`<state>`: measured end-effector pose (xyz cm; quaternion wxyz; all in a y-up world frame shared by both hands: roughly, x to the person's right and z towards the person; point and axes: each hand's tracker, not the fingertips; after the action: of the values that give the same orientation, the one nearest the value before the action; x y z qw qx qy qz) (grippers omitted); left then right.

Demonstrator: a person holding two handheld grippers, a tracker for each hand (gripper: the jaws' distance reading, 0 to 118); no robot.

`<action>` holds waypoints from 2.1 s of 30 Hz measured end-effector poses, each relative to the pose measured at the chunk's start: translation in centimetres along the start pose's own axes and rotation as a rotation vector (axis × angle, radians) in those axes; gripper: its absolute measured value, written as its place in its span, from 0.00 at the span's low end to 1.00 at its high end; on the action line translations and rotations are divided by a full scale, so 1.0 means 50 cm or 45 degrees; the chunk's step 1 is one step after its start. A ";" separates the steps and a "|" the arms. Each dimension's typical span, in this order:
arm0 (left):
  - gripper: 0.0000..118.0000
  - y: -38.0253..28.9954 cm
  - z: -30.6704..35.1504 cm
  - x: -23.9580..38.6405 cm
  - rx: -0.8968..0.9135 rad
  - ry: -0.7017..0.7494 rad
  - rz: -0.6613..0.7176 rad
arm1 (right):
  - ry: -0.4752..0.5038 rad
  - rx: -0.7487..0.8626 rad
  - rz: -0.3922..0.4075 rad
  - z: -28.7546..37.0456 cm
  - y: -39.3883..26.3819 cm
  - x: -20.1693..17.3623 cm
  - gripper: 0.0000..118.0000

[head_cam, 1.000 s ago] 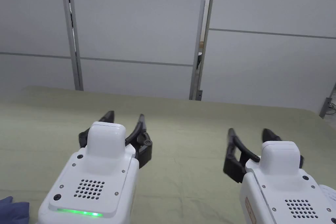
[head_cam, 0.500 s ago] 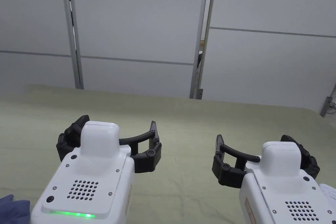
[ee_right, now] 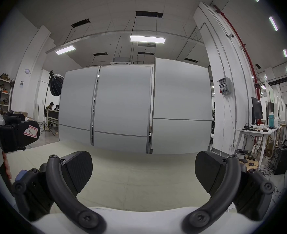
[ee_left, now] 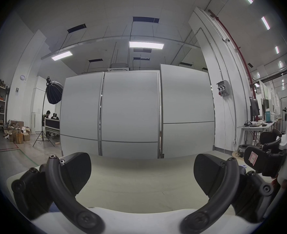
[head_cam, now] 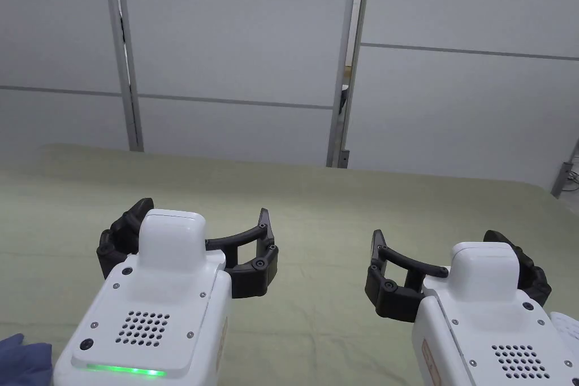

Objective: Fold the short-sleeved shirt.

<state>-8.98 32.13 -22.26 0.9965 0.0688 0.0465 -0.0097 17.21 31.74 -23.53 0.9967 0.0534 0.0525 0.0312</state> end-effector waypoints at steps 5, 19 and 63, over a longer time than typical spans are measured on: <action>1.00 -0.001 -0.001 0.000 -0.003 -0.002 -0.002 | -0.003 -0.005 -0.003 0.003 -0.002 0.002 1.00; 1.00 -0.008 0.001 0.000 -0.010 -0.003 -0.008 | -0.001 -0.019 -0.009 0.002 -0.011 0.003 1.00; 1.00 -0.667 -0.381 -0.010 -1.245 0.033 0.068 | 0.059 -1.147 0.005 -0.427 -0.617 -0.050 1.00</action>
<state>-12.10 1.72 -45.53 0.9114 -0.4058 0.0563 0.0396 14.18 3.14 -47.78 0.9191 -0.3864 0.0560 0.0538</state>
